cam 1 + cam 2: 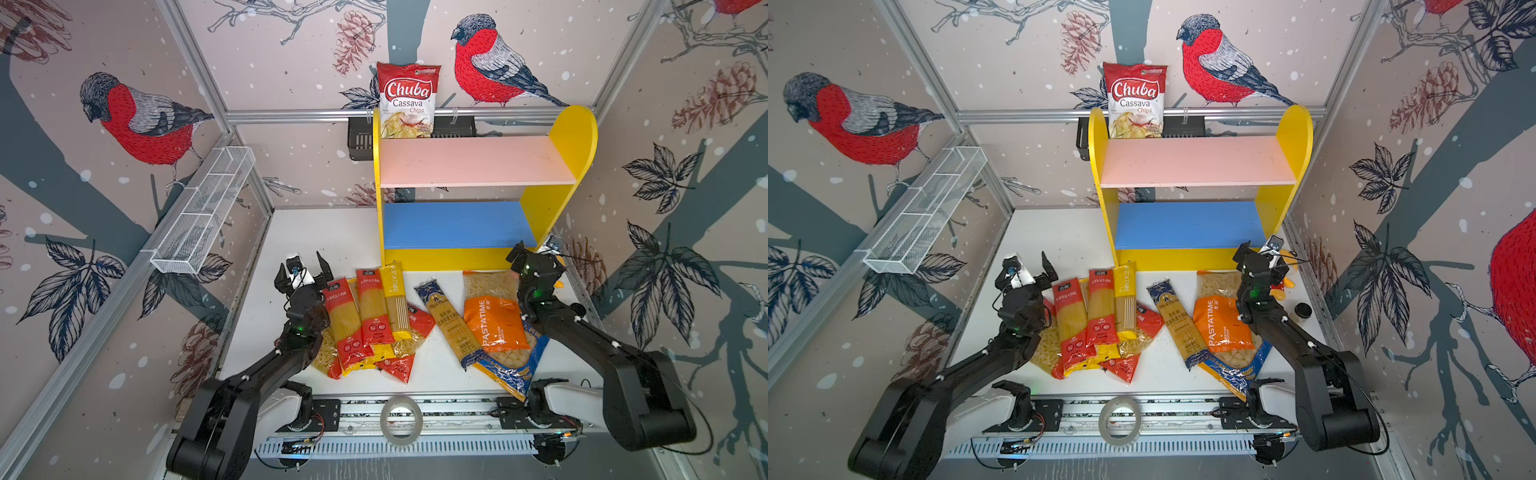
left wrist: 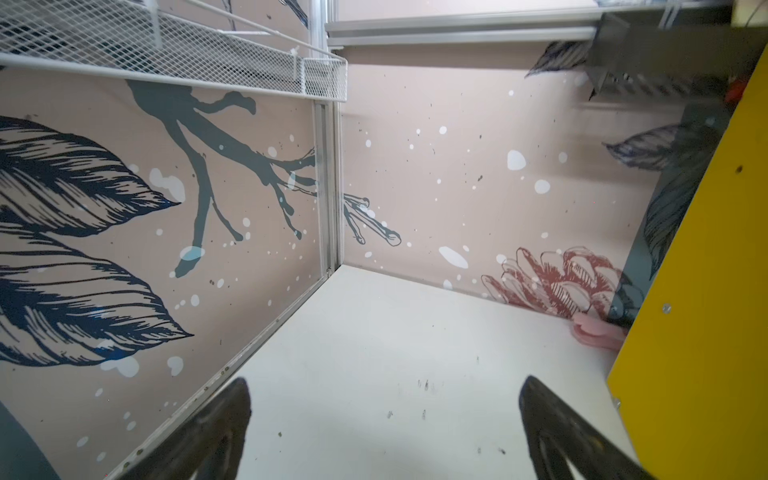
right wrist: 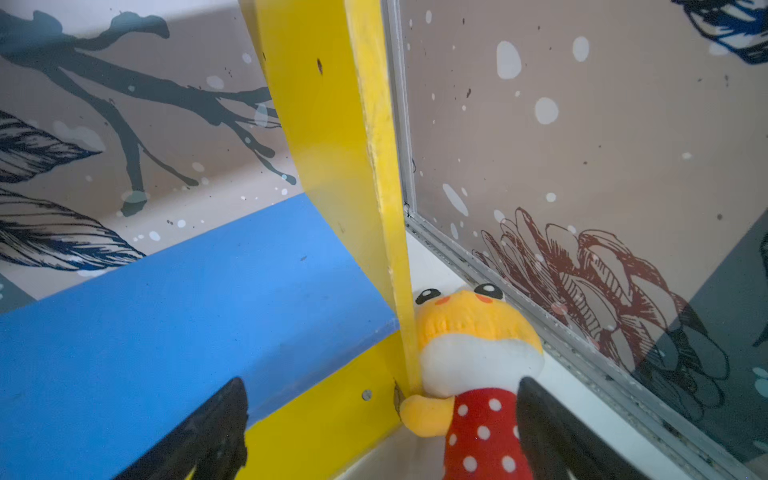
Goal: Place and organize the pasta boxes and bags onto the shelf
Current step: 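Reach both grippers toward the blue-and-gold spaghetti pack on the table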
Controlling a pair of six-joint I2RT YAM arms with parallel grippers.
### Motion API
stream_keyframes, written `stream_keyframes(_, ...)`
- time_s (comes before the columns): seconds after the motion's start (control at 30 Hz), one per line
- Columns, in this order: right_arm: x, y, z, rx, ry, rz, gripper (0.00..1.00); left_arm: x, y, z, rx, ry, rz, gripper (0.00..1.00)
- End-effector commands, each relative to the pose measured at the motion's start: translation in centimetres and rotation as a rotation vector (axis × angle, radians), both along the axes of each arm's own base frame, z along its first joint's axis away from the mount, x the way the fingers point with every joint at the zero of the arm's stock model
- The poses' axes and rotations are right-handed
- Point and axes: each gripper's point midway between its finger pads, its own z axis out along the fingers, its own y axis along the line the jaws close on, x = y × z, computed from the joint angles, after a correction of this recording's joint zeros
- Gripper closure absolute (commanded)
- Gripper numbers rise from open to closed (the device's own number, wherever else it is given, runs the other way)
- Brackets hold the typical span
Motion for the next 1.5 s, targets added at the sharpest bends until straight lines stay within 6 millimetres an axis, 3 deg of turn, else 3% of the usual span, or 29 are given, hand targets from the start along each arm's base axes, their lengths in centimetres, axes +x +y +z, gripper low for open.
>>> stream_keyframes(0.0, -1.8, -1.1, -3.1, 0.115, 0.139, -0.117, 0.00, -1.1, 1.0, -1.6, -0.116, 0.068, 0.050, 0.01)
stream_keyframes(0.07, -2.1, -1.4, -5.6, 0.319, 0.180, -0.131, 0.01, -1.8, 1.1, -0.6, -0.229, 0.028, 0.041, 0.01)
stream_keyframes(0.1, -1.5, -0.1, -6.4, 0.392, 0.215, -0.015, 0.01, -2.1, 1.2, -0.3, -0.286, 0.006, 0.042, 0.01)
stream_keyframes(0.17, -1.4, 0.3, -7.1, 0.529, 0.226, 0.088, 0.15, -3.0, 1.8, -0.5, -0.456, -0.044, 0.065, 0.02)
stream_keyframes(0.23, -1.9, 1.2, -6.3, 0.540, 0.205, 0.144, 0.18, -3.5, 1.0, 0.3, -0.517, -0.093, -0.029, 0.05)
stream_keyframes(0.33, -2.6, 3.2, -4.1, 0.478, 0.169, 0.206, 0.17, -2.9, -1.0, 1.8, -0.499, -0.065, -0.167, 0.17)
stream_keyframes(0.5, -3.2, 7.9, -2.3, 0.398, 0.143, 0.316, 0.12, -0.9, -6.5, 0.6, -0.446, 0.187, -0.334, 0.24)
stream_keyframes(0.67, -3.3, 12.4, -0.9, 0.339, 0.118, 0.394, 0.11, -1.4, -12.3, 1.0, -0.358, 0.206, -0.442, 0.23)
stream_keyframes(0.77, -3.6, 15.1, -1.1, 0.340, 0.156, 0.445, 0.11, -1.4, -15.5, 0.9, -0.300, 0.247, -0.476, 0.23)
stream_keyframes(0.93, -6.3, 19.9, -3.7, 0.297, 0.294, 0.600, 0.11, -2.6, -20.8, -1.2, -0.275, 0.324, -0.566, 0.21)
stream_keyframes(1.07, -8.2, 21.5, -5.9, 0.241, 0.414, 0.656, 0.13, -3.2, -23.7, -4.2, -0.328, 0.410, -0.626, 0.21)
stream_keyframes(1.17, -8.9, 22.1, -7.0, 0.222, 0.472, 0.700, 0.23, -3.6, -26.3, -5.5, -0.365, 0.453, -0.701, 0.21)
stream_keyframes(1.23, -9.4, 22.7, -8.1, 0.230, 0.528, 0.738, 0.36, -3.7, -28.2, -5.9, -0.359, 0.481, -0.748, 0.21)
stream_keyframes(1.33, -9.9, 23.8, -9.6, 0.326, 0.607, 0.813, 0.48, -3.8, -30.1, -7.0, -0.357, 0.531, -0.800, 0.21)
stream_keyframes(1.47, -10.2, 24.1, -11.1, 0.448, 0.669, 0.877, 0.51, -4.1, -31.1, -8.2, -0.382, 0.564, -0.833, 0.21)
